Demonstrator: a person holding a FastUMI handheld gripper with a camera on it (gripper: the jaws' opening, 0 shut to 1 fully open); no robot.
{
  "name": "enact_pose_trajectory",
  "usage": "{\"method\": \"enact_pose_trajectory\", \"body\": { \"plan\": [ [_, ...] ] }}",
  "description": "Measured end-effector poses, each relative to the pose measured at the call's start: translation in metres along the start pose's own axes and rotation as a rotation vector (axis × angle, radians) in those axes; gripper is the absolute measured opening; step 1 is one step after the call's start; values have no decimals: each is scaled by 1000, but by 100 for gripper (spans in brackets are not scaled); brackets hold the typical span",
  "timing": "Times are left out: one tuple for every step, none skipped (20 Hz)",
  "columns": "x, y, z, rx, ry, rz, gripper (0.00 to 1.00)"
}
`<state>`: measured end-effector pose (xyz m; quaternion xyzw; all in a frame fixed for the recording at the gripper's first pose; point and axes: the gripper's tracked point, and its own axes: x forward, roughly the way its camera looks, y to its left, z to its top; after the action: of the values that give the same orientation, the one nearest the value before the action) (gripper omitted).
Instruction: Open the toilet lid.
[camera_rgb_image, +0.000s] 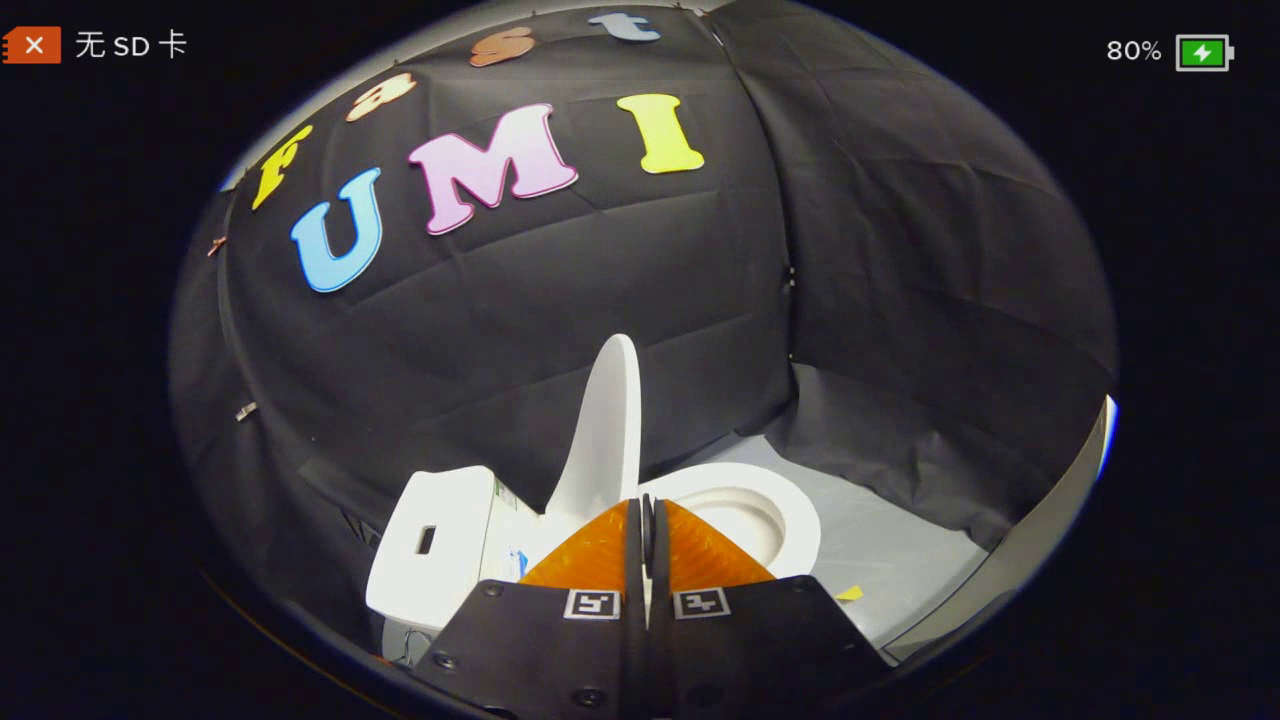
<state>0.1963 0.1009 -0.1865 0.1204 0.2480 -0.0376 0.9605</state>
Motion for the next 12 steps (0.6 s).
{"method": "enact_pose_trajectory", "body": {
  "plan": [
    [-4,10,-1,-21,-10,3,5],
    [-8,20,-1,-42,-21,5,5],
    [-10,30,-2,-63,-32,9,5],
    [-14,42,-1,-83,-43,15,5],
    [-19,54,-1,-103,-55,23,5],
    [-22,66,-3,-123,-65,30,5],
    [-25,77,-3,-142,-78,36,5],
    [-27,89,-5,-167,-89,42,5],
    [-30,100,-7,-189,-99,47,5],
    [-33,110,-10,-205,-107,49,5],
    [-35,120,-11,-222,-114,54,5],
    [-37,129,-13,-238,-123,59,5]
  ]
}}
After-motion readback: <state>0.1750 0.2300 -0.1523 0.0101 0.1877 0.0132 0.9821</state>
